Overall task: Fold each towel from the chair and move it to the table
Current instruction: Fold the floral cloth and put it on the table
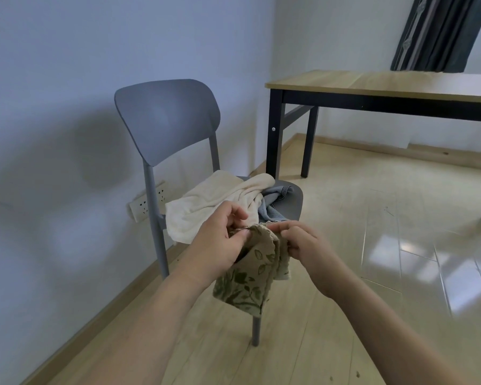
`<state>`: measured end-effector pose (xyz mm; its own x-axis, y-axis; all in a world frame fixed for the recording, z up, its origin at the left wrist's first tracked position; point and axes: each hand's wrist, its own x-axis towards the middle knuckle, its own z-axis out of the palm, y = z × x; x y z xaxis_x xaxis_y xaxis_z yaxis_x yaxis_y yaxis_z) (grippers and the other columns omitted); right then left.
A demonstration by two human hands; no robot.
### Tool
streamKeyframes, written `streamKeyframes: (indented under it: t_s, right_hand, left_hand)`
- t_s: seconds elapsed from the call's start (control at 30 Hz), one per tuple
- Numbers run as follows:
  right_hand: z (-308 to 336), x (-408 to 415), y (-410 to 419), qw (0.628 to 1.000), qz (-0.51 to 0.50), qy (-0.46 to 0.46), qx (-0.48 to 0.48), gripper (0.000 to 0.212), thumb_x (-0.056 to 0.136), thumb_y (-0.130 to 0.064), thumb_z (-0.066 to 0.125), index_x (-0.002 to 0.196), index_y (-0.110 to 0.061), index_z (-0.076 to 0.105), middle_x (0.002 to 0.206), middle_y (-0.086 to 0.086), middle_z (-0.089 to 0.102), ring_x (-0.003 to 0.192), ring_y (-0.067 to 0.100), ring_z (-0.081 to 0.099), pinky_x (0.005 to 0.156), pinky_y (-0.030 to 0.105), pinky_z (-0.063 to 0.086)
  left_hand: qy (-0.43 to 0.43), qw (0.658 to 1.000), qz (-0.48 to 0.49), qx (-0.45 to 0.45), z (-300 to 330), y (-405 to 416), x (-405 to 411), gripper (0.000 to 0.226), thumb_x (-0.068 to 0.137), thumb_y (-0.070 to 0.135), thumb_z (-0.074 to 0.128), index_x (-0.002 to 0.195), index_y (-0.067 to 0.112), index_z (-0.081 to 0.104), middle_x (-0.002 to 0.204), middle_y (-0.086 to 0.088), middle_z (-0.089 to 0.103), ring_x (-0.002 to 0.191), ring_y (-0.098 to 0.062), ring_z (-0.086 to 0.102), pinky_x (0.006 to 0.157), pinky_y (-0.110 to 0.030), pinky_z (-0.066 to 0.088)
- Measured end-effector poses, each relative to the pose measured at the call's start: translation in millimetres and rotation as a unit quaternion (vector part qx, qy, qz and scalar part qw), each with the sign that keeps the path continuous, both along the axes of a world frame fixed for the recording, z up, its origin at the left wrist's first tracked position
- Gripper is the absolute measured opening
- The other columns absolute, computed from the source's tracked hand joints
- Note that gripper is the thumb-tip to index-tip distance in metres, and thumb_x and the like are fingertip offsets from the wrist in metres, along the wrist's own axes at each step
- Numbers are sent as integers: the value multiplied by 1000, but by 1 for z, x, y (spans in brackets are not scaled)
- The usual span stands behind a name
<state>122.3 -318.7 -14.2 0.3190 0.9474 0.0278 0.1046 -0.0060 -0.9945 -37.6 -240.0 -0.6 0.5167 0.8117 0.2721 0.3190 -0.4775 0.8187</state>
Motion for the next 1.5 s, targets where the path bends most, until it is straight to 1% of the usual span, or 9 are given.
streamKeyframes:
  t_s: [0.13,0.27,0.4,0.63,0.77,0.87,1.1,1.37,1.5]
  right_hand:
    - [5,-4,-6,995,68,-67,-13,8,87,-34,64,92,-28,67,92,-7,71,85,6,66,69,17,49]
    - [-2,-5,-1,994,10,-112,3,8,83,-33,70,90,-30,66,95,0,69,91,15,66,77,31,56]
    - [-1,-2,0,996,-53,-72,26,9,92,-23,61,87,-26,67,87,1,70,81,13,64,68,26,53]
    - [-7,11,2,996,-71,-58,-10,19,100,-23,45,92,-19,62,89,7,62,80,18,55,71,31,47]
    - [-5,19,1,990,-99,-98,15,19,100,-23,45,89,-18,60,80,-1,59,71,12,53,62,25,45]
    - [3,16,0,987,-86,-117,74,15,97,-21,50,87,-18,61,76,-5,59,66,3,54,57,14,44]
    - [2,15,-5,998,-32,-31,55,15,95,-11,53,89,-17,65,80,0,62,77,13,56,74,30,48]
    - [7,10,-4,998,-14,-23,55,11,87,-21,66,82,-11,65,75,3,58,73,17,54,68,32,46]
    - [6,15,-4,997,-8,6,75,23,90,-18,63,85,4,58,77,10,54,75,22,50,72,39,42]
  left_hand:
    - [-49,997,52,10,0,3,3,22,88,16,66,96,31,53,92,8,61,88,-3,59,77,-16,47]
    - [-36,998,48,9,-2,1,6,23,88,16,65,93,35,52,92,8,61,87,-5,59,75,-17,46]
    - [5,999,-25,-31,-3,1,4,18,89,24,64,93,38,54,89,8,63,78,-10,57,70,-23,45]
    - [151,978,-115,-81,-11,6,-6,22,87,44,56,78,24,58,77,0,60,83,-22,55,78,-48,48]
    - [179,980,-13,84,4,13,-10,28,90,57,46,75,33,50,79,4,48,95,-19,35,87,-34,28]
    - [286,925,53,245,26,8,-12,26,94,55,36,92,37,54,88,10,45,96,-14,24,90,-33,15]
    - [279,900,88,324,16,4,-6,30,98,47,29,82,32,49,85,15,56,92,-13,36,91,-35,19]
    - [119,956,-20,267,14,6,-2,42,92,29,55,60,27,28,66,10,36,72,-3,37,63,-17,28]
    - [51,985,-6,166,10,7,-1,30,90,34,60,72,13,48,86,8,44,75,-5,44,66,-14,37]
